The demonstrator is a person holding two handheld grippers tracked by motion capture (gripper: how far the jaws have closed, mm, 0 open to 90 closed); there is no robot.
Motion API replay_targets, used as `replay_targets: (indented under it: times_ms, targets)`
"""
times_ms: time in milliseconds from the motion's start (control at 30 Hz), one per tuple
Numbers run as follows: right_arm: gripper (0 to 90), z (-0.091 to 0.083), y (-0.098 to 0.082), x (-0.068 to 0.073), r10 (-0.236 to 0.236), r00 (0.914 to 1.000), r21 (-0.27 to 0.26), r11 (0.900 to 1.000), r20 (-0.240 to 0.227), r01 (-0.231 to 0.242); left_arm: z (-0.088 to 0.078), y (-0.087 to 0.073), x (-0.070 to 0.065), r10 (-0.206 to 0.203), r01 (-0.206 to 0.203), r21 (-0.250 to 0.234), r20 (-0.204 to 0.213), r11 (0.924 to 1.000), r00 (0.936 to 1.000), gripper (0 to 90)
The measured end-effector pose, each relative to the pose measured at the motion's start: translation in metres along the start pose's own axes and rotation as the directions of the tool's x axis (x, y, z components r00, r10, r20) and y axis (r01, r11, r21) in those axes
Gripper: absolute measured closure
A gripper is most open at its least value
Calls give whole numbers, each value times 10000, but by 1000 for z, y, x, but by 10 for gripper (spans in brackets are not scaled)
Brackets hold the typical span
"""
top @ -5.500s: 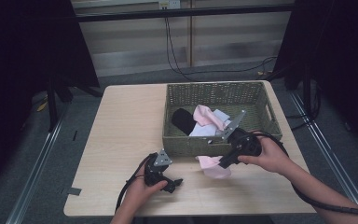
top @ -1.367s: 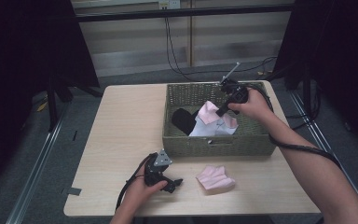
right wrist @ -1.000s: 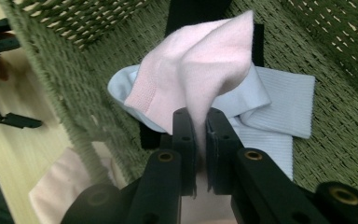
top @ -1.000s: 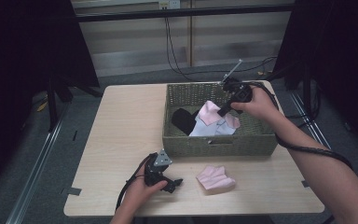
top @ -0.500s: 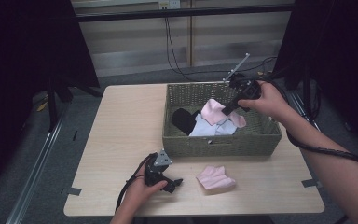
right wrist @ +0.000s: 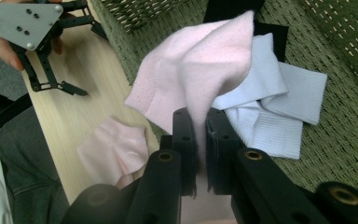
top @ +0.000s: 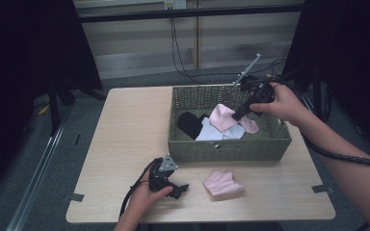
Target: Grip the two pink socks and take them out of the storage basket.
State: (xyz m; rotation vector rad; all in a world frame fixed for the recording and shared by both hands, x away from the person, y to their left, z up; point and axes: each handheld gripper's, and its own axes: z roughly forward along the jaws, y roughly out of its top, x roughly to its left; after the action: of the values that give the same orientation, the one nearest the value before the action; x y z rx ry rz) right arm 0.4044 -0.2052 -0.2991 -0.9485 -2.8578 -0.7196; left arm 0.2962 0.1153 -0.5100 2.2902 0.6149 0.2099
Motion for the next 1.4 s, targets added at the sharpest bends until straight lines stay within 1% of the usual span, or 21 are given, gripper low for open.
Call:
replay_targets:
  times_ms: [100,200,433,533,567,700,767,833,1000,1067,1133,1167,1200,1267,1300,1400]
  targets:
    - [836,-6,0,5,-135,9999,-36,9999,-88,135,0,0,0,3,-3,1,-3,10000,10000,0]
    - [836,-8,-1,9,-212,9997,-55,9998,-101,212,0,0,0,3,-3,-10,12,10000,10000,0]
    - [835,-12,-7,21,-522,9980,-193,9985,-358,515,0,0,0,-8,8,-13,11,10000,10000,0]
    - [835,-13,-9,27,-745,9962,-181,9971,-440,737,0,0,0,-4,4,-8,8,10000,10000,0]
    - [836,-13,-10,30,-892,9947,-152,9960,-505,885,0,0,0,-2,2,-6,8,10000,10000,0]
    - [835,-15,-12,34,-948,9936,-234,9953,-620,935,0,0,0,-5,5,-8,8,10000,10000,0]
    - [835,-15,-14,35,-1075,9922,-306,9939,-637,1057,0,0,0,-6,6,-9,8,10000,10000,0]
    - [835,-16,-16,38,-1105,9913,-365,9935,-708,1082,0,0,0,-3,3,-8,10,10000,10000,0]
    - [835,-16,-22,48,-1395,9865,-401,9898,-860,1365,0,0,0,-7,7,-8,10,10000,10000,0]
    - [834,-17,-24,52,-1419,9859,-365,9896,-890,1391,0,0,0,-3,3,-7,3,10000,10000,0]
    - [834,-17,-26,54,-1491,9844,-412,9884,-932,1459,0,0,0,-2,2,-9,0,10000,10000,0]
    - [833,-16,-29,57,-1589,9823,-441,9869,-995,1552,0,0,0,-5,5,-7,-1,10000,10000,0]
    - [833,-16,-29,57,-1589,9823,-441,9869,-995,1552,0,0,0,-3,3,-4,-7,10000,10000,0]
    - [833,-13,-32,60,-1666,9806,-418,9857,-1032,1630,0,0,0,0,0,-4,0,10000,10000,0]
    - [833,-9,-34,63,-1734,9784,-374,9847,-1123,1702,0,0,0,2,-1,3,-3,10000,10000,0]
    - [832,-5,-35,66,-1713,9779,-377,9851,-1199,1680,0,0,0,-3,3,0,-5,10000,10000,0]
